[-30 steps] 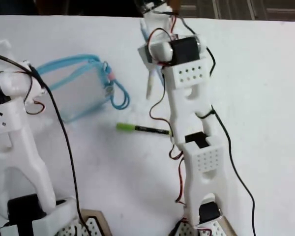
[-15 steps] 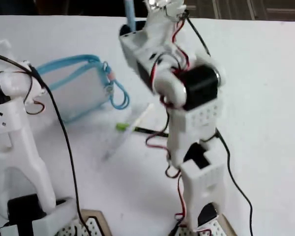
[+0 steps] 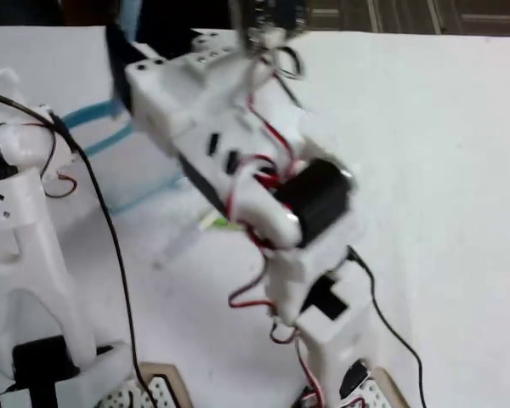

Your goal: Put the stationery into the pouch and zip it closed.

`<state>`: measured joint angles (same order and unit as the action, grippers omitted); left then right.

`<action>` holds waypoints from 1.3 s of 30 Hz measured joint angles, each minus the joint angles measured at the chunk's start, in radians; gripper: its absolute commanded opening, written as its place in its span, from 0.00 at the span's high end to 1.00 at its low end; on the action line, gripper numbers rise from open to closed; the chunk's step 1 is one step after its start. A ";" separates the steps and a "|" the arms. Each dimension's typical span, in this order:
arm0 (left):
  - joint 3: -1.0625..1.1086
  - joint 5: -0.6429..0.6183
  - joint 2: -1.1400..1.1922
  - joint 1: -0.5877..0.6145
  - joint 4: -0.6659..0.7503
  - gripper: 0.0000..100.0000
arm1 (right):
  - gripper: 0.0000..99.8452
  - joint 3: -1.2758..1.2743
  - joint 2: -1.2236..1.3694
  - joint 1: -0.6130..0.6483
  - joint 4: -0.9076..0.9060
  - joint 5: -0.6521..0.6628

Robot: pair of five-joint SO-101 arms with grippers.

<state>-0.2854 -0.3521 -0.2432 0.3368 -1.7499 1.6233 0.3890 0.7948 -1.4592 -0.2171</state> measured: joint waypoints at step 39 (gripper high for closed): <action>0.000 0.000 0.003 0.000 0.012 0.98 | 0.74 0.031 0.265 0.012 -0.196 0.167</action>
<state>-0.2854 -0.3521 -0.2401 0.3368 -1.7377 1.6540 0.6544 0.8071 -1.6556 -0.0499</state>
